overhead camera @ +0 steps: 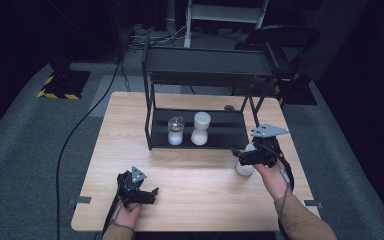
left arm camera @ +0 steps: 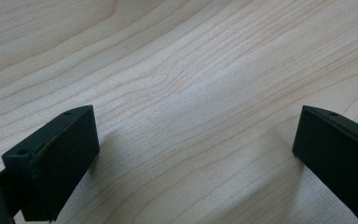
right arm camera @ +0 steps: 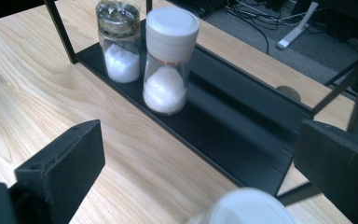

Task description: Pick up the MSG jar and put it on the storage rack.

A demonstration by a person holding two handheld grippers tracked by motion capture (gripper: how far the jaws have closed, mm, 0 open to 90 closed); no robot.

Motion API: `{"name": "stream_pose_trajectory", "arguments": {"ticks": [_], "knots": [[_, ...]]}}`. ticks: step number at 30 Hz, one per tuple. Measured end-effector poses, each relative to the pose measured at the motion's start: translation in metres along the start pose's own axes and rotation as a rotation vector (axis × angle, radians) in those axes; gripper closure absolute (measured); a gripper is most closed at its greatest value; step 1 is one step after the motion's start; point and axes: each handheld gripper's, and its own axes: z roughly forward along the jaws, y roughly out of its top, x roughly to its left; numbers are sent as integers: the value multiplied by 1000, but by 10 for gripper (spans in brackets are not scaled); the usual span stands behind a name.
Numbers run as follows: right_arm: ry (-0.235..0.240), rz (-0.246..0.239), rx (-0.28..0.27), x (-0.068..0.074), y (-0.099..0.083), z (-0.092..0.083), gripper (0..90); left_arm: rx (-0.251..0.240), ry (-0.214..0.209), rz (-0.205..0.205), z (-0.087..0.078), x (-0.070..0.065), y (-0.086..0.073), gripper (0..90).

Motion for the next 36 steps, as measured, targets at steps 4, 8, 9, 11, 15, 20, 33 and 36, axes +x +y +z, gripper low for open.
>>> {"name": "stream_pose_trajectory", "arguments": {"ticks": [4, 8, 9, 11, 15, 20, 33, 36], "knots": [[0, 15, 5, -4, -7, -5, 17, 0, 0, 0, 0, 0, 0, 0], [-1, 21, 8, -5, -15, -9, 17, 0, 0, 0, 0, 0, 0, 0], [-2, 21, 10, -6, -17, -9, 17, 0, 0, 0, 0, 0, 0, 0], [-2, 19, 11, -7, -21, -10, 17, 0, 0, 0, 0, 0, 0, 0], [1, 14, 17, -9, -28, -9, 26, 0, 0, 0, 0, 0, 0, 0], [-2, 26, 20, -11, -38, -6, 29, 0, 1, -1, 0, 0, 0, 0], [-21, 68, 27, -15, -60, 2, 35, 1, 1, -1, 0, 0, 0, 0], [-24, 73, 32, -17, -63, 4, 37, 1, 2, -1, 0, 0, 0, 0]]}}
